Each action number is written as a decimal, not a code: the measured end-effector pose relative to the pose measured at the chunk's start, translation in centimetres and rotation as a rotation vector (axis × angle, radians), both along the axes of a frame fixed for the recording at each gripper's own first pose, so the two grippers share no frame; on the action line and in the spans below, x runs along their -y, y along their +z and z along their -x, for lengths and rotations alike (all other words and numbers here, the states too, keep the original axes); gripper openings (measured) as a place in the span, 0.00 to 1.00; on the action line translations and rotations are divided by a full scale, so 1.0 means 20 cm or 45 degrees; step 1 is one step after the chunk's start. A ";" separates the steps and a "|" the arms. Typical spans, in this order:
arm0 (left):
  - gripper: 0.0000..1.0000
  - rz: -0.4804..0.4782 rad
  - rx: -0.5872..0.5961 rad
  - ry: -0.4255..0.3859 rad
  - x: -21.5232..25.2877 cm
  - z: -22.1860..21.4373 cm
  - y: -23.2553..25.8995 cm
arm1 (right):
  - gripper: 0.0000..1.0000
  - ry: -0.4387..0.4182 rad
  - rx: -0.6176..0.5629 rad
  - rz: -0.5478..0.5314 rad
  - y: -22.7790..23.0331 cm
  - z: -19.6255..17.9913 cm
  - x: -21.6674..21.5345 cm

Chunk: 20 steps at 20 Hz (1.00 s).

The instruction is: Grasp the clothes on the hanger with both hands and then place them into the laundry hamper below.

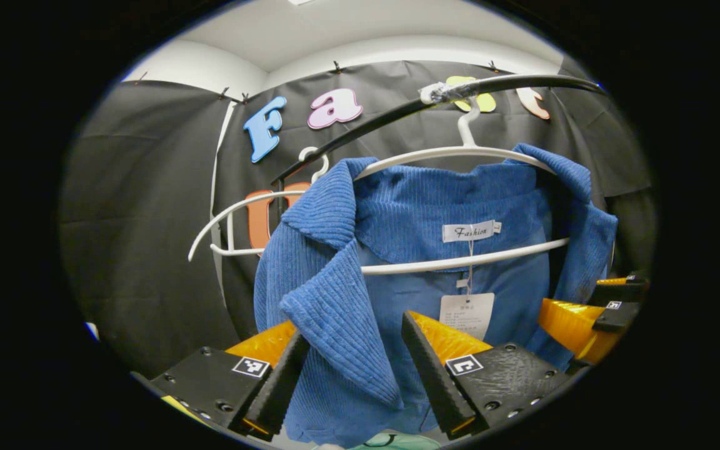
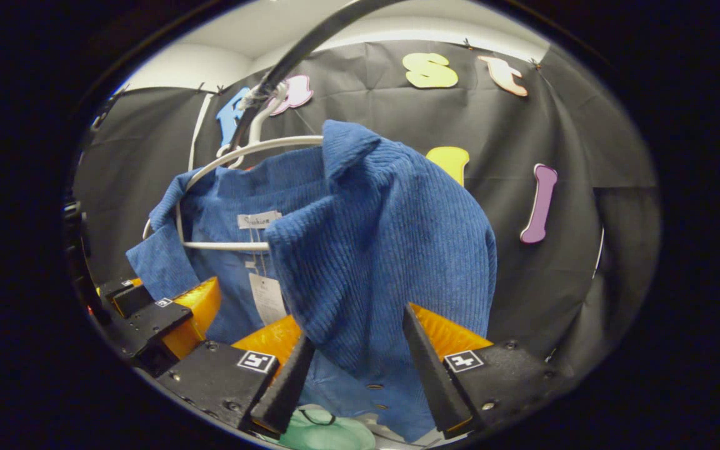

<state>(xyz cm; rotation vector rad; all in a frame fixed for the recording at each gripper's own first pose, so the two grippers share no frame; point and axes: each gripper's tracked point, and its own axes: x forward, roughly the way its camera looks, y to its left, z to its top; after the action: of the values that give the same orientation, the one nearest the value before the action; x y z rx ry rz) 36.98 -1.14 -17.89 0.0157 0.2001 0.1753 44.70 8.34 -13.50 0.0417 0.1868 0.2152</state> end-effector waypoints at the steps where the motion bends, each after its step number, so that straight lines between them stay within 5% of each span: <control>1: 0.83 -0.005 -0.005 0.004 0.00 -0.01 0.00 | 0.76 0.003 0.009 -0.006 0.00 -0.01 0.01; 2: 0.76 -0.006 -0.015 0.003 -0.01 -0.01 -0.02 | 0.71 0.006 0.010 -0.013 0.01 -0.02 0.03; 5: 0.58 -0.024 -0.061 -0.017 -0.02 -0.03 -0.07 | 0.35 0.028 0.013 -0.061 0.01 -0.02 0.05; 8: 0.18 -0.038 -0.072 0.016 -0.07 -0.03 -0.09 | 0.05 0.110 0.021 -0.100 0.03 -0.01 0.04; 9: 0.05 -0.018 -0.074 -0.008 -0.05 -0.03 -0.10 | 0.07 0.139 0.020 -0.116 0.04 -0.01 0.04; 12: 0.00 -0.019 -0.067 -0.028 -0.08 -0.04 -0.10 | 0.04 0.205 0.037 -0.127 0.07 -0.01 0.03; 20: 0.00 -0.049 -0.001 -0.015 -0.12 -0.04 0.03 | 0.04 0.273 0.100 -0.234 0.17 -0.01 0.07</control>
<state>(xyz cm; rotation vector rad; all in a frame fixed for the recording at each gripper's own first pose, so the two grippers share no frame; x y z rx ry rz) 37.80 1.22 -17.23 0.0556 0.1976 0.1674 44.88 6.87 -10.12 0.1960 0.0923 0.4468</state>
